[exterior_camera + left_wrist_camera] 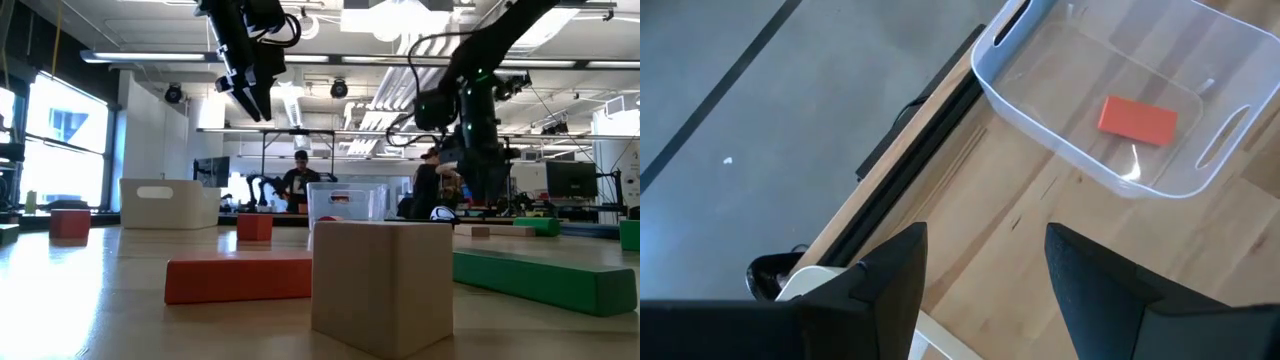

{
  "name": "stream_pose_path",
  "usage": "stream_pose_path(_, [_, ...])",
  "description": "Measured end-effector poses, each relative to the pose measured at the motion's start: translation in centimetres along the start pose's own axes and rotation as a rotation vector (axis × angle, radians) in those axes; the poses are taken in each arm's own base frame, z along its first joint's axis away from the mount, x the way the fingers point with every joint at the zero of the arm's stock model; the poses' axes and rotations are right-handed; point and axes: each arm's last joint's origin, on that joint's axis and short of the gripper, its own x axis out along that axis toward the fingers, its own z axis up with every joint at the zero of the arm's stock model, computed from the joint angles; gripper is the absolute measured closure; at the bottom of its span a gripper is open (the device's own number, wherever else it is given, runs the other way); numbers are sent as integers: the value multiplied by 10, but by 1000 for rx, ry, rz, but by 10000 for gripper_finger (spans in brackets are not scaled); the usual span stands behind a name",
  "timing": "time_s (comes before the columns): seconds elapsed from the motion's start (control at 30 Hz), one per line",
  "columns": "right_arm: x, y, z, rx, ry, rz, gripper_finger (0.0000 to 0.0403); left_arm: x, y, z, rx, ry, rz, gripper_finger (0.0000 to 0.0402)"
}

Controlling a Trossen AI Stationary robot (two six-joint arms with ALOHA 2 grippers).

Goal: Sort & place blocks by color
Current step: Put the brown into the top white bin

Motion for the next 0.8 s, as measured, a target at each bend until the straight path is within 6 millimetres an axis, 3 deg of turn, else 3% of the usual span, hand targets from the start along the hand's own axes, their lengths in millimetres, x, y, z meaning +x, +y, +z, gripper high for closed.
stream_pose_path(0.2, [21,-3,9,13,50,-13,203,0,0,0,0,0,0,211])
stream_pose_path(0.8, [49,-17,19,68,112,-18,204,0,0,0,0,0,0,211])
